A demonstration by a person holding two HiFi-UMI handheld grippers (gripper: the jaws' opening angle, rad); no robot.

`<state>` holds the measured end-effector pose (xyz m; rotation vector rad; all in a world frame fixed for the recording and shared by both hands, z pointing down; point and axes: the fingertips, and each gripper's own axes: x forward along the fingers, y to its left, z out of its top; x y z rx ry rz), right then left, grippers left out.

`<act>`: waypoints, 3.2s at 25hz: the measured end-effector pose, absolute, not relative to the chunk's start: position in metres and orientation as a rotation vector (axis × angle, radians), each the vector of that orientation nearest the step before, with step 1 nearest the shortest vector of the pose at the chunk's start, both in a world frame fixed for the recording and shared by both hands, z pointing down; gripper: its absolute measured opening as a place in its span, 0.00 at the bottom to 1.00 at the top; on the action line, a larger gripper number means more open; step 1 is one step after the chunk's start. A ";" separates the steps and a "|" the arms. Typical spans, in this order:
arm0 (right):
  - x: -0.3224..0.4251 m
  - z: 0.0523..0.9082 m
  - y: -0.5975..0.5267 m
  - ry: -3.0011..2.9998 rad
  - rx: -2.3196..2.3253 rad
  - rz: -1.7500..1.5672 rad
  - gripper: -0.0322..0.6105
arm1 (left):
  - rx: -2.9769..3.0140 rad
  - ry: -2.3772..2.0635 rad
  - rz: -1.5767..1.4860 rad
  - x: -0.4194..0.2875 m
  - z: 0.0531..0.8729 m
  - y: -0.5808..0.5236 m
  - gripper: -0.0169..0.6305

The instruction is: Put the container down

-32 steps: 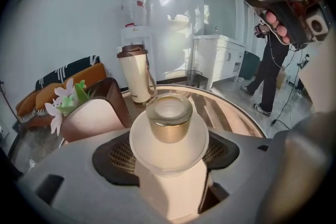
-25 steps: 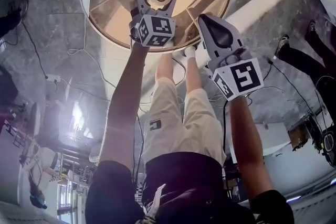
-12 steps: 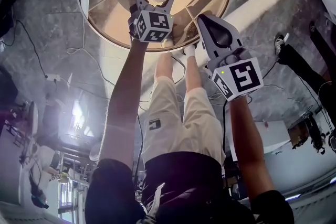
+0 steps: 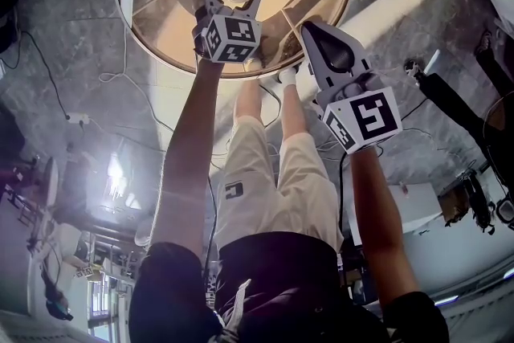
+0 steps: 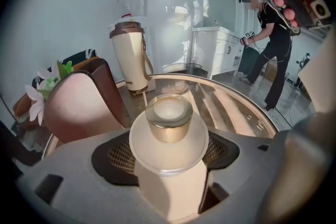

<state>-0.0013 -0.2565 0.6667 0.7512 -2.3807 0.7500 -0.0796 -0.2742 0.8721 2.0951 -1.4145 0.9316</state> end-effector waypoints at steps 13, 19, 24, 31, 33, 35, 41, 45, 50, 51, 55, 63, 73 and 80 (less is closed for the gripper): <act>-0.008 0.657 -0.251 -2.381 0.754 0.732 0.05 | 2.157 -1.439 0.871 -0.077 0.851 -0.280 0.55; -0.010 0.641 -0.250 -2.382 0.789 0.712 0.05 | 2.185 -1.437 0.894 -0.076 0.838 -0.278 0.55; -0.009 0.631 -0.245 -2.383 0.821 0.707 0.05 | 2.231 -1.455 0.902 -0.080 0.825 -0.276 0.57; -0.006 0.629 -0.234 -2.376 0.882 0.772 0.05 | 2.232 -1.508 0.889 -0.081 0.800 -0.262 0.58; -0.005 0.625 -0.227 -2.384 0.865 0.766 0.05 | 2.229 -1.510 0.918 -0.078 0.795 -0.249 0.58; -0.001 0.620 -0.219 -2.388 0.856 0.754 0.05 | 2.230 -1.508 0.928 -0.072 0.789 -0.233 0.58; 0.022 0.592 -0.199 -2.437 0.892 0.728 0.05 | 2.222 -1.550 0.893 -0.055 0.757 -0.188 0.58; 0.049 0.562 -0.173 -2.481 0.896 0.695 0.05 | 2.226 -1.599 0.866 -0.027 0.716 -0.162 0.58; 0.089 0.518 -0.132 -2.531 0.877 0.670 0.05 | 2.206 -1.688 0.791 0.005 0.650 -0.128 0.60; 0.098 0.508 -0.124 -2.542 0.870 0.666 0.05 | 2.204 -1.711 0.775 0.011 0.635 -0.119 0.61; 0.132 0.466 -0.096 -2.597 0.844 0.632 0.05 | 2.187 -1.826 0.687 0.030 0.567 -0.083 0.60; 0.154 0.376 -0.044 -2.723 0.712 0.484 0.05 | 2.152 -2.096 0.494 0.045 0.426 -0.017 0.60; 0.139 0.298 -0.012 -2.844 0.604 0.383 0.05 | 2.206 -2.158 0.389 0.059 0.320 0.014 0.55; 0.125 0.270 0.003 -2.871 0.591 0.350 0.05 | 2.162 -2.201 0.364 0.046 0.280 0.041 0.36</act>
